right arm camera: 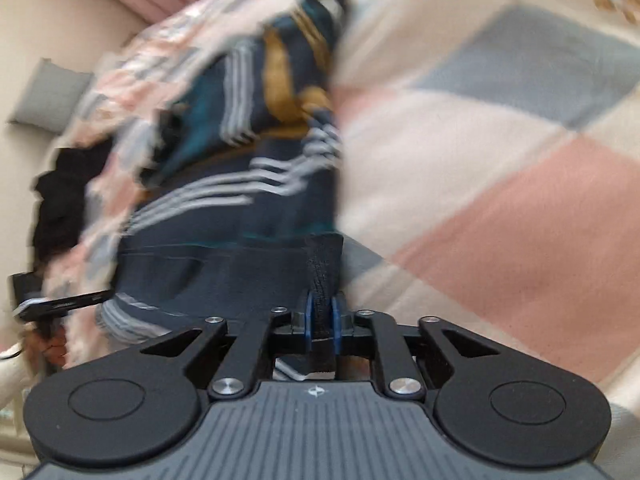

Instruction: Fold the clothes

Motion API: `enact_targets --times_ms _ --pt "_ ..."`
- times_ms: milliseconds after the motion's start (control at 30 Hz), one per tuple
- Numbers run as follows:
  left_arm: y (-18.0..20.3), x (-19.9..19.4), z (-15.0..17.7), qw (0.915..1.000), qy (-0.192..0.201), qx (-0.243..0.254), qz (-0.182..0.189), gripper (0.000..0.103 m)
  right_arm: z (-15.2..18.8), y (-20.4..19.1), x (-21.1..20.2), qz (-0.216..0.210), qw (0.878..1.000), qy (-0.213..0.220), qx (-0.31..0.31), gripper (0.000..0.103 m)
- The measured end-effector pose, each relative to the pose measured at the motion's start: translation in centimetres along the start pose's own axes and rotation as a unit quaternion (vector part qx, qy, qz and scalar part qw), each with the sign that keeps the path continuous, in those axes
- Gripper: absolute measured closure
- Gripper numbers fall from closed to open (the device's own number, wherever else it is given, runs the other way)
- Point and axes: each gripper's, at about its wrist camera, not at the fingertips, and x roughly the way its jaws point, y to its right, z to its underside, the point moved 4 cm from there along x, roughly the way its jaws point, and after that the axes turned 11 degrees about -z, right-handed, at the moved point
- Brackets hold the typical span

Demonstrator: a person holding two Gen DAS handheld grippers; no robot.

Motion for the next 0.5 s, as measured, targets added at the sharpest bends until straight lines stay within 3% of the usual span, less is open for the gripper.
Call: enact_targets --times_ms 100,133,233,333,500 --pt "1.0 -1.3 -0.8 0.9994 0.03 0.015 0.005 0.096 -0.1 -0.2 -0.9 -0.016 0.999 0.03 0.017 0.085" --pt "1.3 -1.9 -0.9 0.9988 0.042 0.025 0.004 0.097 -0.1 -0.5 -1.2 -0.02 0.999 0.038 0.011 0.094" --pt "1.7 -4.0 -1.3 0.9964 0.082 0.022 -0.001 0.097 -1.3 -3.2 -2.1 -0.027 0.997 0.053 -0.057 0.097" --pt "1.1 -3.3 -0.7 0.9967 0.076 0.018 -0.023 0.097 -2.8 -4.8 -3.2 -0.045 0.992 0.082 -0.085 0.098" --pt "-0.2 -0.6 0.6 0.9978 0.048 -0.004 -0.045 0.097 -3.2 -1.5 0.2 0.023 0.996 0.064 -0.049 0.098"
